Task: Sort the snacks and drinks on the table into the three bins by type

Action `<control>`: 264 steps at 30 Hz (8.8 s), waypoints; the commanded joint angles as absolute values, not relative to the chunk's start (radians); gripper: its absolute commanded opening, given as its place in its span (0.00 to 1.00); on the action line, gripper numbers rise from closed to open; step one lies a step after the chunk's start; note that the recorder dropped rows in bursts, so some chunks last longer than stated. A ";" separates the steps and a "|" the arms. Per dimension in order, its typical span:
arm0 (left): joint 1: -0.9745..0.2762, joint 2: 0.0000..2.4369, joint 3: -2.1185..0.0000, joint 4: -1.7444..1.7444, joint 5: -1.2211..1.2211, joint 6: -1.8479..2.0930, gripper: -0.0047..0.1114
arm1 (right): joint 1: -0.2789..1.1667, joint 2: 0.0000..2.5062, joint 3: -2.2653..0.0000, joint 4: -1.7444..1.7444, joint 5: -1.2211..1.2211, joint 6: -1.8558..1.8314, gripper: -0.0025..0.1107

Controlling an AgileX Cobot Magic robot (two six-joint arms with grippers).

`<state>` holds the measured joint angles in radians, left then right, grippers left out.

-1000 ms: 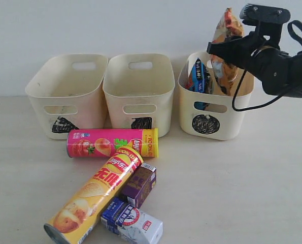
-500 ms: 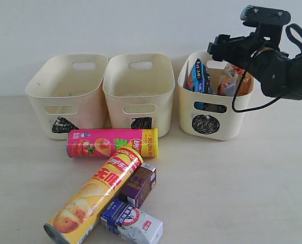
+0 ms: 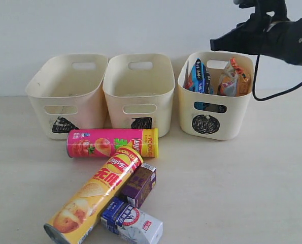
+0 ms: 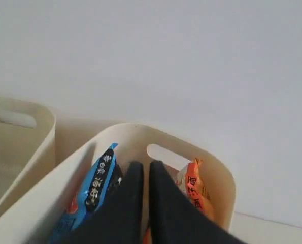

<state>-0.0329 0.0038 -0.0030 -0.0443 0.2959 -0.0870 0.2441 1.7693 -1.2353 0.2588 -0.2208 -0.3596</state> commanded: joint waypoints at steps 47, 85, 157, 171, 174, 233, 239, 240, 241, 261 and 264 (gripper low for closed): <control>-0.030 0.000 0.000 -0.041 0.292 -0.086 0.08 | 0.041 1.333 -1.101 0.063 0.678 -0.081 0.02; -0.030 0.000 0.000 -0.041 0.292 -0.086 0.08 | 0.050 0.638 -0.599 0.091 0.347 -0.094 0.02; -0.030 0.000 0.000 -0.041 0.292 -0.086 0.08 | 0.050 0.000 0.000 0.009 0.322 -0.006 0.02; -0.030 0.000 0.000 -0.041 0.148 -0.087 0.08 | 0.050 0.000 0.000 0.009 0.322 -0.005 0.02; -0.030 0.000 0.000 -0.061 0.064 -0.111 0.08 | 0.050 0.000 0.000 0.009 0.322 -0.009 0.02; -0.386 1.253 -0.897 -0.329 0.925 0.537 0.08 | 0.050 0.000 0.000 0.009 0.322 -0.006 0.02; -0.431 1.359 -0.897 -0.333 0.911 0.533 0.22 | 0.050 0.000 0.000 0.009 0.322 -0.006 0.02; -0.430 1.370 -0.897 -0.333 0.909 0.533 0.26 | 0.050 0.000 0.000 0.009 0.322 -0.006 0.02; -0.430 1.383 -0.897 -0.335 0.909 0.533 0.30 | 0.050 0.000 0.000 0.009 0.322 -0.006 0.02; -0.430 1.594 -0.897 -0.394 0.849 0.539 0.81 | 0.050 0.000 0.000 0.009 0.322 -0.006 0.02; -0.430 1.618 -0.897 -0.386 0.836 0.539 0.81 | 0.050 0.000 0.000 0.009 0.322 -0.006 0.02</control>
<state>-0.4270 1.6000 -0.8936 -0.3924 0.8577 0.5355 0.0501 0.0056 -0.0040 0.0083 0.3292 -0.0074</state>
